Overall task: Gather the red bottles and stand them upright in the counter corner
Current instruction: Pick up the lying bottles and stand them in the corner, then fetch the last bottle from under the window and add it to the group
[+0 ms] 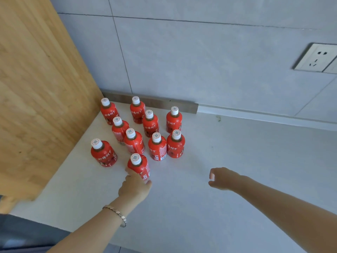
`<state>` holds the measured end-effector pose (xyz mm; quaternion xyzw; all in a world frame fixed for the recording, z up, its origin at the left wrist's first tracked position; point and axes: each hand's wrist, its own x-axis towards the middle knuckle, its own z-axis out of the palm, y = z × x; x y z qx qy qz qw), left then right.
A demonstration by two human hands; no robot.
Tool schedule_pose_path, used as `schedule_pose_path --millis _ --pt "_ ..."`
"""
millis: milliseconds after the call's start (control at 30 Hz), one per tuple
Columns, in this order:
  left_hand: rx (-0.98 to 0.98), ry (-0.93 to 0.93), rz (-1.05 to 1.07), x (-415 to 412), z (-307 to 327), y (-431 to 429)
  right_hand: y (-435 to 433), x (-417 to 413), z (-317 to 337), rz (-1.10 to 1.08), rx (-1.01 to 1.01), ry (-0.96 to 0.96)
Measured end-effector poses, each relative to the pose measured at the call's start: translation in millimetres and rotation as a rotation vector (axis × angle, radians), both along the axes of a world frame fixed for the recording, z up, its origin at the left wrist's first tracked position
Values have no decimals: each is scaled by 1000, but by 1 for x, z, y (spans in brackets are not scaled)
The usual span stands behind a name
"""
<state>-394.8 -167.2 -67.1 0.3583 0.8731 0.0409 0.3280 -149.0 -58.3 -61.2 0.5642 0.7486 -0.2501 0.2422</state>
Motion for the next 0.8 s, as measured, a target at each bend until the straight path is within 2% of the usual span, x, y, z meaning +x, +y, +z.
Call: schedule_pose_path --millis 67,133,200,300,500,667,800 --pt "-175 -14 -189 21 11 -8 -4 12 3 -31 -5 -3" --pt "-212 -77 -371 44 19 -7 -9 29 7 -71 -30 11" --pt "-136 -146 -499 73 24 6 -17 53 13 -123 -53 26" --pt "-7 -135 -685 131 35 44 -32 107 22 -248 -61 51" --pt "120 -139 -1119 303 61 94 -86 255 55 -607 -7 61" --pt "123 -102 -1459 460 81 78 -157 389 76 -890 70 7" --pt "139 -103 -1636 578 85 38 -223 496 81 -1095 112 -14"
